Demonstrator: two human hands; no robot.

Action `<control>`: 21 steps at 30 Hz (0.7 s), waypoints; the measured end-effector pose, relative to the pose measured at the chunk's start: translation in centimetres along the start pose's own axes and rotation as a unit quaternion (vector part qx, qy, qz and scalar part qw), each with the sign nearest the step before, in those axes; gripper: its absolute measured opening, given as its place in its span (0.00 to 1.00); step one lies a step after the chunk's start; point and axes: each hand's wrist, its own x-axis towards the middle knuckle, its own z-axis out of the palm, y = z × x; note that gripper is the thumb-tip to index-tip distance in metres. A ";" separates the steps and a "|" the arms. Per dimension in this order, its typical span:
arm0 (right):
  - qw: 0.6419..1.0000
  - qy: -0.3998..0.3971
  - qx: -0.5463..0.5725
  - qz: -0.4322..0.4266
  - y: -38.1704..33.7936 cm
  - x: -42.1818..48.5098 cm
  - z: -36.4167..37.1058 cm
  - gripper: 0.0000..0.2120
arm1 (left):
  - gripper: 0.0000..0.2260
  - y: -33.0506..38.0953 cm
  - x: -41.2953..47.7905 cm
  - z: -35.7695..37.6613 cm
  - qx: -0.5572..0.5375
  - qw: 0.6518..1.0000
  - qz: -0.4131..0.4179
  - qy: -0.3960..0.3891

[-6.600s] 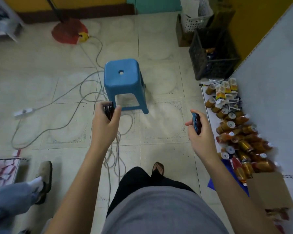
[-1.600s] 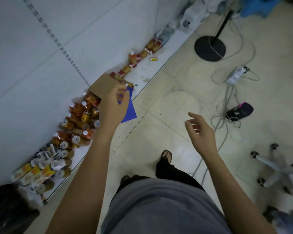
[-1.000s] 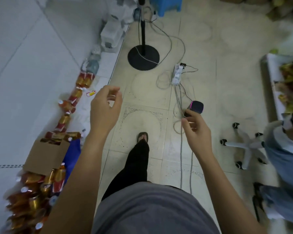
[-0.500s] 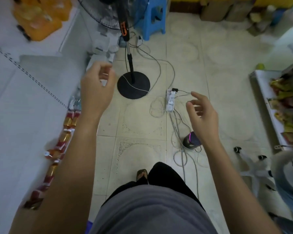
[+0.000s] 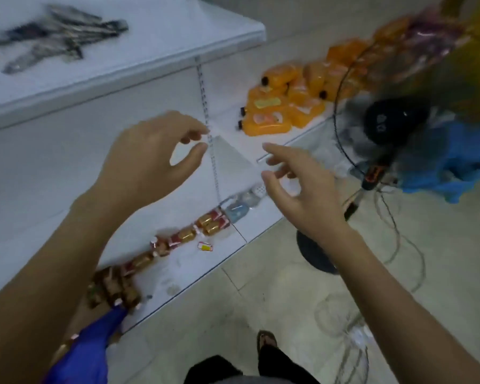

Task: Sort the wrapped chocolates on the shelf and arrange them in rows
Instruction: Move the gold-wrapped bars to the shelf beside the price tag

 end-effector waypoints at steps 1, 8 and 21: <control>0.998 -0.029 0.012 -0.047 -0.5 2.0 0.8 0.20 | 0.16 -0.7 0.2 -1.2 0.031 0.999 0.008 -0.004; 0.924 -0.149 0.046 -0.351 -6.7 12.8 8.0 0.18 | 0.13 -6.1 -1.2 -9.5 0.187 0.980 -0.022 -0.065; 0.834 -0.222 -0.028 -0.504 -13.8 30.1 17.6 0.24 | 0.33 -22.8 0.8 -16.6 0.232 0.938 -0.206 -0.153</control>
